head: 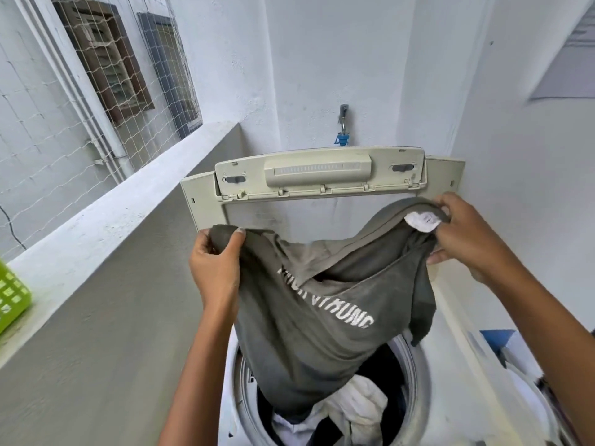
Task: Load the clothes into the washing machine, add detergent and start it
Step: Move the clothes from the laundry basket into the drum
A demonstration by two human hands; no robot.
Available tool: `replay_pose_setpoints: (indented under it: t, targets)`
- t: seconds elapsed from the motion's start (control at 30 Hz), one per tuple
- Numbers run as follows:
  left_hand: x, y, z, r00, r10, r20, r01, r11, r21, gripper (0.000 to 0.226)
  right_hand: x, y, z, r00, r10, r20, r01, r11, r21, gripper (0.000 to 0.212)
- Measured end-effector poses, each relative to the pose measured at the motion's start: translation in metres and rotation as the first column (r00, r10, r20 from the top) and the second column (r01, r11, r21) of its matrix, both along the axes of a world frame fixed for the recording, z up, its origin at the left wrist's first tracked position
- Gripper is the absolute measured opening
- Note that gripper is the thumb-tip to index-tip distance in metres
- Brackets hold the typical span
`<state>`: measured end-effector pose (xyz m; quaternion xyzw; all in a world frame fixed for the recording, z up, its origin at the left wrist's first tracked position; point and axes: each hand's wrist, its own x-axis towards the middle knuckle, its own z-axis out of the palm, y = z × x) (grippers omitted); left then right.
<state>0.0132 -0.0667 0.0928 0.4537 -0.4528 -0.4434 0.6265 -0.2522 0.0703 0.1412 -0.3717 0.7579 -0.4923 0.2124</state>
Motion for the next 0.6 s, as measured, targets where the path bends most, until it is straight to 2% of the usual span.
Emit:
replay_pose_setpoints:
  t: [0.13,0.2,0.33,0.47,0.53,0.6]
  targets:
    - [0.003,-0.004,0.003,0.996,-0.044,-0.082,0.050,0.997,0.065,0.046,0.001,-0.009,0.013,0.989,-0.037,0.140,0.063,0.979,-0.193,0.028]
    - [0.008,-0.008,0.005,0.998,-0.054,-0.045,0.056,0.998,0.042,0.049,0.003,-0.012,0.017,0.988,-0.020,0.154,0.067,0.949,-0.309,0.030]
    - [0.013,-0.015,0.009,0.997,-0.010,0.077,0.016,0.996,-0.085,0.035,0.007,-0.015,0.024,0.999,-0.031,-0.040,0.006,0.855,-0.519,0.043]
    - [0.008,-0.018,0.012,0.981,0.012,0.195,0.031,0.976,-0.215,0.028,0.016,-0.017,0.035,0.951,0.043,-0.307,-0.222,0.785,-0.578,0.055]
    - [0.005,-0.018,0.008,0.961,-0.025,0.276,0.097,0.963,-0.251,0.029,0.020,-0.021,0.039,0.929,0.033,-0.369,-0.266,0.755,-0.600,0.056]
    - [0.002,-0.018,-0.003,0.933,-0.069,0.354,0.165,0.954,-0.248,0.031,0.024,-0.024,0.041,0.929,0.025,-0.370,-0.269,0.730,-0.628,0.055]
